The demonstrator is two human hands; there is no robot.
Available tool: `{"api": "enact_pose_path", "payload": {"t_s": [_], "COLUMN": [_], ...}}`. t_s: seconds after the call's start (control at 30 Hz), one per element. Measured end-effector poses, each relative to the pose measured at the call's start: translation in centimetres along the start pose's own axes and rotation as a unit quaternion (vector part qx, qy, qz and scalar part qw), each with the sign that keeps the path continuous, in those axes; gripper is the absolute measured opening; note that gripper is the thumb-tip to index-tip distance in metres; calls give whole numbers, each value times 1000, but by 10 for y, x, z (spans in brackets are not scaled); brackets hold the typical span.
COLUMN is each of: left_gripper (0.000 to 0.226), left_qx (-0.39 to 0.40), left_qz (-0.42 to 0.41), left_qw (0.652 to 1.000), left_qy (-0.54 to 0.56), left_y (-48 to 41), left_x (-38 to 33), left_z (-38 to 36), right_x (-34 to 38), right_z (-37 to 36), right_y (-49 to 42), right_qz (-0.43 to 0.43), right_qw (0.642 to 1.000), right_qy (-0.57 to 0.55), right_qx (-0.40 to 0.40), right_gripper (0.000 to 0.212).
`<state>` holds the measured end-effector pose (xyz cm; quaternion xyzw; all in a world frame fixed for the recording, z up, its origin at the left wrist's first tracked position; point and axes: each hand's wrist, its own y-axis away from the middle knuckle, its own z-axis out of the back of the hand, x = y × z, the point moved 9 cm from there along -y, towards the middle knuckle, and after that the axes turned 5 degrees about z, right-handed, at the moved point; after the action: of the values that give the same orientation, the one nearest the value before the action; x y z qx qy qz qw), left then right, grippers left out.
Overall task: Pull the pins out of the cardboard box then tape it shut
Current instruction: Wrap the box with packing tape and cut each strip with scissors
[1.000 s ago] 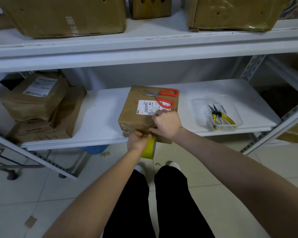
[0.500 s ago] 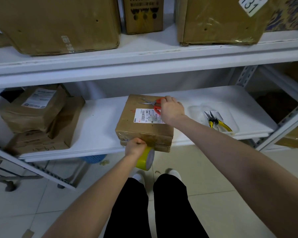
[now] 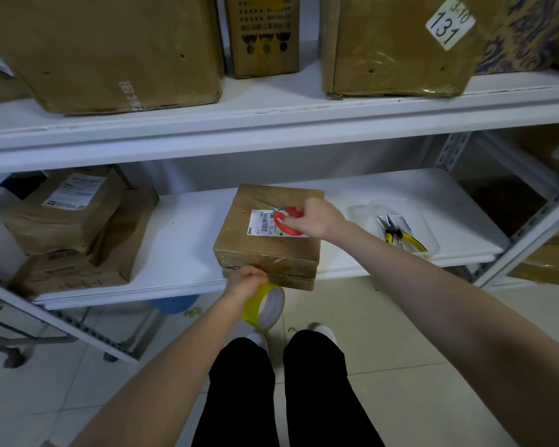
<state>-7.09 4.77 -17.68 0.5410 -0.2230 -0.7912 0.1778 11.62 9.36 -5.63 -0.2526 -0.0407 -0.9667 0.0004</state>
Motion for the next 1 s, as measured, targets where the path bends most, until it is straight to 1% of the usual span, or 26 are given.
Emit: {"api": "enact_pose_path", "payload": {"t_s": [0.03,0.07,0.1,0.13,0.17,0.23,0.27,0.3,0.37,0.43,0.53,0.67,0.8,0.9,1.0], "left_gripper": [22,22,22,21,18,13,13,14,22,25,29,36,61,62,59], "left_qx": [0,1,3,4,5,2,0,0,2,1,6,21,53,72,70], "left_qz": [2,8,14,18,20,20,18,15,15,20,37,31,12,15,28], "left_qw": [1000,1000,999,999,998,998,997,997,996,996,996,997,997,996,996], "left_qy": [10,23,35,46,53,65,73,78,87,88,82,63,51,48,48], "left_y": [3,4,3,3,5,7,8,9,13,16,16,13,12,11,4], "left_x": [0,2,3,4,6,5,5,4,3,4,6,3,-1,-2,4], "left_z": [1,2,2,3,3,3,3,3,3,4,6,3,-4,-7,-4], "right_x": [0,2,3,3,-1,-16,-25,-33,-46,-53,-53,-41,-32,-28,-25], "right_z": [1,0,-5,-12,-20,-36,-42,-48,-53,-56,-60,-72,-85,-89,-87], "right_y": [9,19,30,42,54,78,89,99,113,119,120,111,100,93,85], "right_qz": [10,23,34,39,34,-8,-35,-62,-104,-131,-146,-134,-115,-91,-60], "right_qw": [998,992,984,974,962,933,918,902,882,873,872,880,892,902,919], "right_qy": [-64,-115,-141,-147,-148,-141,-127,-113,-90,-91,-93,-78,-85,-88,-84], "right_qx": [18,51,105,166,226,331,374,412,452,461,457,449,429,412,380], "right_gripper": [39,36,30,30,43,68,72,71,71,67,63,60,60,58,57]}}
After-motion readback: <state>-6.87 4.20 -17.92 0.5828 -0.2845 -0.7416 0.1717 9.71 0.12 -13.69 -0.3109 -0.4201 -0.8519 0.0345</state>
